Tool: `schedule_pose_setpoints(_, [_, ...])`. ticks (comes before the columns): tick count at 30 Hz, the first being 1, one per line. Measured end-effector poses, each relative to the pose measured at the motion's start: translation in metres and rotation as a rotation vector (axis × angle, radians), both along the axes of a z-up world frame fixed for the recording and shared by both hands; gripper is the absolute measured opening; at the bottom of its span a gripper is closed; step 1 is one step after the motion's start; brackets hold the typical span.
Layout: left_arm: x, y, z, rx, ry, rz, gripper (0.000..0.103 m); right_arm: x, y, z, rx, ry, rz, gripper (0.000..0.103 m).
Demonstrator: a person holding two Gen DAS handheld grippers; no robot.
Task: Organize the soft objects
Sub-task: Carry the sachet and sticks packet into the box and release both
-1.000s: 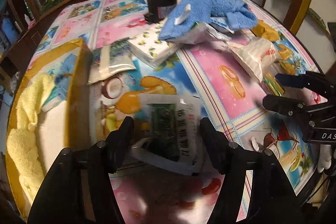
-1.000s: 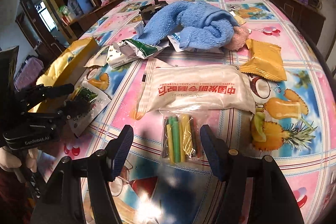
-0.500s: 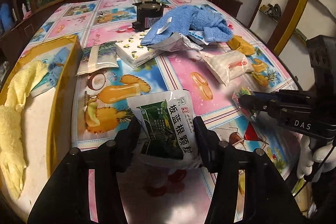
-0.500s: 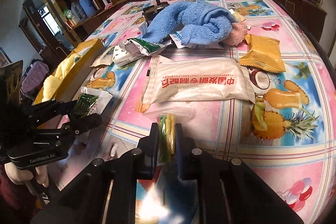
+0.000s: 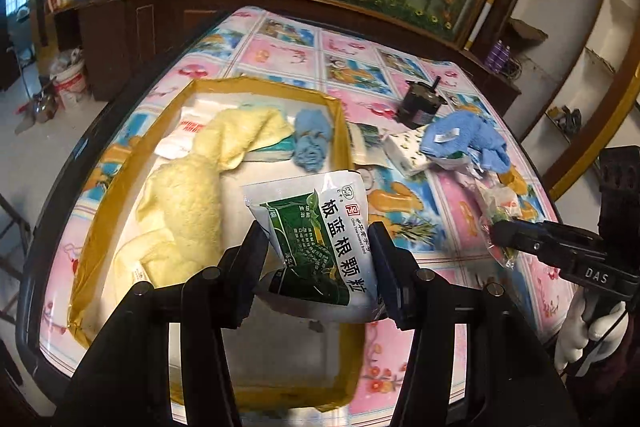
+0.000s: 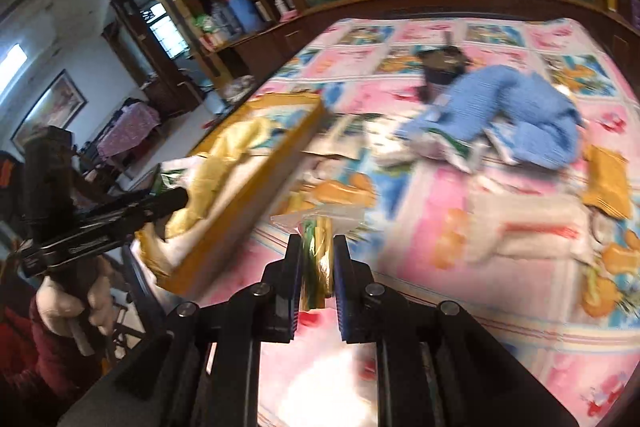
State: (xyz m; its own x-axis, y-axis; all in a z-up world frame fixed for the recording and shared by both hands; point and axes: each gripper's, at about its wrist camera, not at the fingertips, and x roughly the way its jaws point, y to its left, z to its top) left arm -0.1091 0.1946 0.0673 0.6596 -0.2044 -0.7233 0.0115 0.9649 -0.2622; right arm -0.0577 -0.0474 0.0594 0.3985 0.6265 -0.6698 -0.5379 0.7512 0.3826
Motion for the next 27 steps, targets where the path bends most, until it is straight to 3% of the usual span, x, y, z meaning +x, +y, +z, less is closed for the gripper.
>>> schedule_pose_setpoints(7, [0.022, 0.038, -0.024, -0.036, 0.063, 0.100, 0.053, 0.021, 0.068, 0.008, 0.005, -0.006, 0.094, 0.013])
schedule_pose_setpoints(11, [0.033, 0.048, -0.030, -0.048, 0.067, 0.109, 0.058, 0.037, 0.102, 0.006, -0.017, -0.008, 0.124, 0.013])
schedule_pose_setpoints(16, [0.035, 0.056, -0.033, -0.117, 0.073, 0.082, 0.062, 0.063, 0.135, -0.012, -0.052, 0.022, 0.133, 0.013])
schedule_pose_setpoints(19, [0.029, 0.061, -0.029, -0.147, 0.055, 0.082, 0.064, 0.072, 0.144, -0.023, -0.077, 0.033, 0.107, 0.015])
schedule_pose_setpoints(27, [0.022, 0.070, -0.023, -0.180, 0.037, 0.104, 0.065, 0.083, 0.137, -0.030, -0.027, 0.095, 0.075, 0.022])
